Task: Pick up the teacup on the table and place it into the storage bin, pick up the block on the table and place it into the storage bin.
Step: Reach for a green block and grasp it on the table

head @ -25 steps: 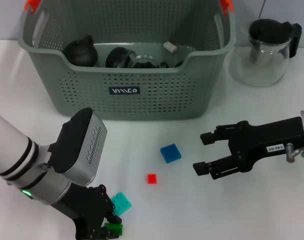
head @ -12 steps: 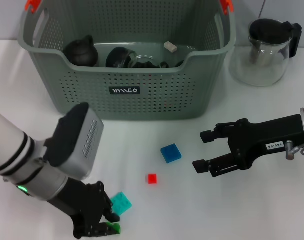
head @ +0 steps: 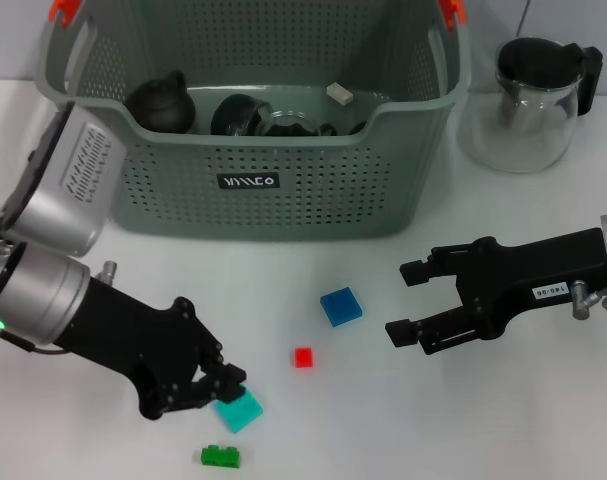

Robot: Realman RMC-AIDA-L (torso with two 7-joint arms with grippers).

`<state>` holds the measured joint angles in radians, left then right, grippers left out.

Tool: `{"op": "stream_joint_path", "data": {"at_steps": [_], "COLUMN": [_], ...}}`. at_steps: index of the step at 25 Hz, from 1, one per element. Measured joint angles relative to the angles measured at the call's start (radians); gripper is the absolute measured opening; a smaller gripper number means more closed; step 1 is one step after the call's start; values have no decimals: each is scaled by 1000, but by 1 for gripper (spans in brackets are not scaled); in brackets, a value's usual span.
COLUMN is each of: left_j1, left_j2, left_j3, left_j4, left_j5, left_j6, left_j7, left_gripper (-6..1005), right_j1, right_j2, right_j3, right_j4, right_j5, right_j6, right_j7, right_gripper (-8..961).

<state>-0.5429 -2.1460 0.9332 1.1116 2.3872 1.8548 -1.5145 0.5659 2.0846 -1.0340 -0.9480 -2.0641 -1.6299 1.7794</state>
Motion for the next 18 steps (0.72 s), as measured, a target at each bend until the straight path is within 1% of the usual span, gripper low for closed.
{"op": "stream_joint_path", "data": {"at_steps": [6, 8, 10, 12, 15, 18], "left_j1": [7, 9, 13, 19, 27, 31], "left_j2": [4, -2, -14, -23, -24, -25], "left_j3": [5, 11, 22, 60, 143, 238], "left_j4": [27, 47, 75, 101, 117, 128], "left_j5": [19, 40, 78, 108, 120, 153], "left_j6": [38, 47, 45, 36, 17, -20], "left_j7": [-9, -13, -14, -16, -39, -84], "left_gripper": [97, 101, 105, 109, 115, 212], "right_j1": [0, 0, 0, 0, 0, 0], "right_j2": [-1, -3, -4, -4, -3, -3], "right_j3": [0, 0, 0, 0, 0, 0], "right_j4": [0, 0, 0, 0, 0, 0], "right_j5": [-2, -2, -2, -2, -2, -2], "right_j6": [-1, -1, 0, 2, 4, 7], "right_j7": [2, 3, 3, 3, 4, 11], "right_gripper": [948, 947, 947, 947, 946, 946]}}
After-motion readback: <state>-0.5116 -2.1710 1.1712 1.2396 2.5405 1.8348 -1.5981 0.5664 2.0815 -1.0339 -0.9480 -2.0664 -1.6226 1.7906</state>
